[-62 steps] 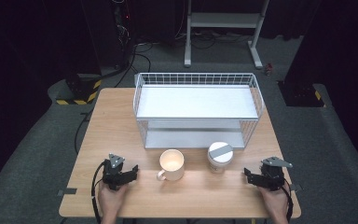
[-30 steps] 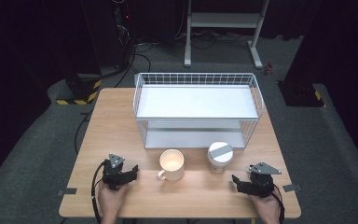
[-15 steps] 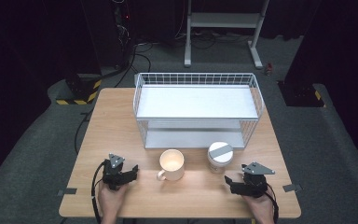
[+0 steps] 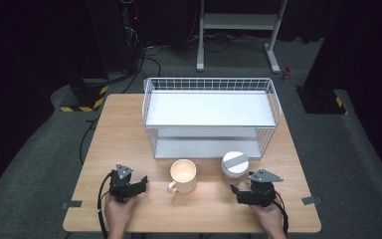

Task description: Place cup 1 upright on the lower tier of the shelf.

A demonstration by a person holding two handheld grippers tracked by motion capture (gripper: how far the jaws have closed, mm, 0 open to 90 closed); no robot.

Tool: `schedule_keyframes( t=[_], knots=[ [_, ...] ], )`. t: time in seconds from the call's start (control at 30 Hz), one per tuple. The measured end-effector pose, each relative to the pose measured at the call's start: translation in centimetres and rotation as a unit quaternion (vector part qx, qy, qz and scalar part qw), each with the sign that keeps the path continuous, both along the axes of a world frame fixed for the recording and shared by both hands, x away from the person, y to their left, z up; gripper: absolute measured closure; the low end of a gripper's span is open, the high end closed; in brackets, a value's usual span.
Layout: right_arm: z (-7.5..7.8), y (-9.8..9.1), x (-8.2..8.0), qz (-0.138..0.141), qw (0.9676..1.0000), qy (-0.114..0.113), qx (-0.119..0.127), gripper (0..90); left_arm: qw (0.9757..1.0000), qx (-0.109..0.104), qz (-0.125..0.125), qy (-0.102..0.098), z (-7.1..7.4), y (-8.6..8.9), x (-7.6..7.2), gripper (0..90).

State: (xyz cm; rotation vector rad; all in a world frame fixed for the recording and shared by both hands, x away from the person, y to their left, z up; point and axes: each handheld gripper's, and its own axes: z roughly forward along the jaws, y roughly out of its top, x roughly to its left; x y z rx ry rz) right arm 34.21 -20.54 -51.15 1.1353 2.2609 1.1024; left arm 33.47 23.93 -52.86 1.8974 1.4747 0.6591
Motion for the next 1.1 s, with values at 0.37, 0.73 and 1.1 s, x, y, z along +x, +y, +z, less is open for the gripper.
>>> schedule_keyframes(
  t=[0.37, 0.73, 1.1],
  knots=[
    [0.3, 1.1, 1.1, -0.001, 1.0, -0.005, 0.002, 10.4, 1.0, 0.0, 0.0, 0.0, 0.0, 0.0, 0.0, 23.1],
    [0.5, 2.0, 2.0, -0.001, 0.9999, -0.013, 0.005, 9.7, 1.0, 0.0, 0.0, 0.0, 0.0, 0.0, 0.0, 23.1],
    [0.5, 2.7, 2.4, -0.004, 0.9997, -0.022, 0.013, 13.5, 1.0, 0.0, 0.0, -0.001, 0.0, 0.0, 0.0, 23.1]
  ],
)
